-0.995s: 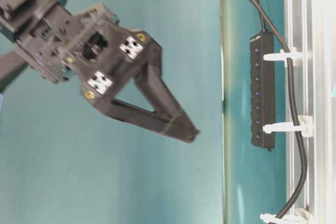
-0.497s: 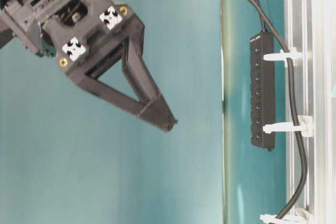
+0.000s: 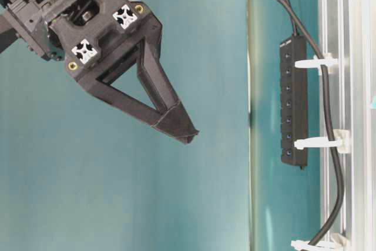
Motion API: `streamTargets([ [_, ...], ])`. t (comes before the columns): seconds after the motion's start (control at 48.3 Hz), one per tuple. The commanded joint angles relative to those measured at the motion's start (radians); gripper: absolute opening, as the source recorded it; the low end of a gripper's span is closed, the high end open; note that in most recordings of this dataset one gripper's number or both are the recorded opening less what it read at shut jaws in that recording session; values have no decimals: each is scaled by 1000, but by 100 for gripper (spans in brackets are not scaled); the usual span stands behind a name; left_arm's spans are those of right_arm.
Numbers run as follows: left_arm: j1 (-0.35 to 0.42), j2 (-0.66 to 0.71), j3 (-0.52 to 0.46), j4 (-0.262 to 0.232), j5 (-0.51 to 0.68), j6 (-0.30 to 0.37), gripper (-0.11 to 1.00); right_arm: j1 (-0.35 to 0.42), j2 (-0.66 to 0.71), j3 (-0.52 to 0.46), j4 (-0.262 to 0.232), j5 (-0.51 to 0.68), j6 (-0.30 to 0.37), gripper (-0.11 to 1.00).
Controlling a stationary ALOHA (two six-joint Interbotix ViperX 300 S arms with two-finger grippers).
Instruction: Pass the USB cable through three rings with both arms.
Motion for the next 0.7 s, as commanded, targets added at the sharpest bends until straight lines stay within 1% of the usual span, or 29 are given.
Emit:
streamTargets([
  [0.0,2,-9,-17,0,-9,2,21,2,-21,-5,2,-9,8,88],
  [0.394,3,-9,-15,0,-14,12,21,2,-12,-3,3,-14,9,88],
  [0.58,2,-14,-14,0,-28,57,21,2,-8,-3,5,-31,9,88],
  [0.684,2,-15,-12,0,-29,92,21,2,-3,-3,3,-38,9,88],
])
